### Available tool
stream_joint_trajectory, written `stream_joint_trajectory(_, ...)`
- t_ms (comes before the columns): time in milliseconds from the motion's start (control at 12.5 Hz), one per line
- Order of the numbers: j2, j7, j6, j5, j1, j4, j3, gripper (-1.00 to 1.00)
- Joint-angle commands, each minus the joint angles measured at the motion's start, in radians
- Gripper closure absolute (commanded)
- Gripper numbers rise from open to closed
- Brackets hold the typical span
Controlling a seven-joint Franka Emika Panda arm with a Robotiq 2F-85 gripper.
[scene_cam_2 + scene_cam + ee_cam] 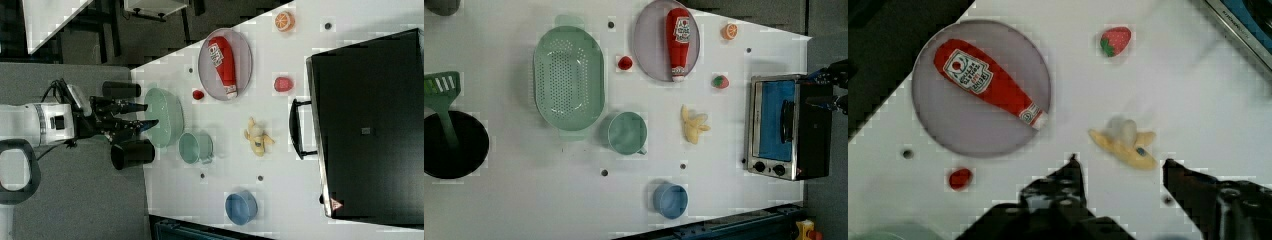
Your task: Pick Banana and place it in mug.
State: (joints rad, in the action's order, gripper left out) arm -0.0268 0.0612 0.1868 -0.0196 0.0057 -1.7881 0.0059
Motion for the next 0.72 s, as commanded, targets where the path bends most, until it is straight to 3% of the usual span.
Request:
stream_joint_trajectory(80,-0.319,0.015,-0.228,0.025,-0.042,-0.145,-0.013,-0.59)
stream_joint_trajectory(240,-0.315,0.015,-0.228,0.025,-0.042,-0.151,-0.014,-1.00)
stream_joint_trajectory(480,-0.289,0.015,-0.197,0.025,-0.041,-0.205,-0.013,-1.00)
stream_joint_trajectory(720,-0.241,-0.001,-0.051,0.025,-0.039,-0.310,-0.012,-1.00)
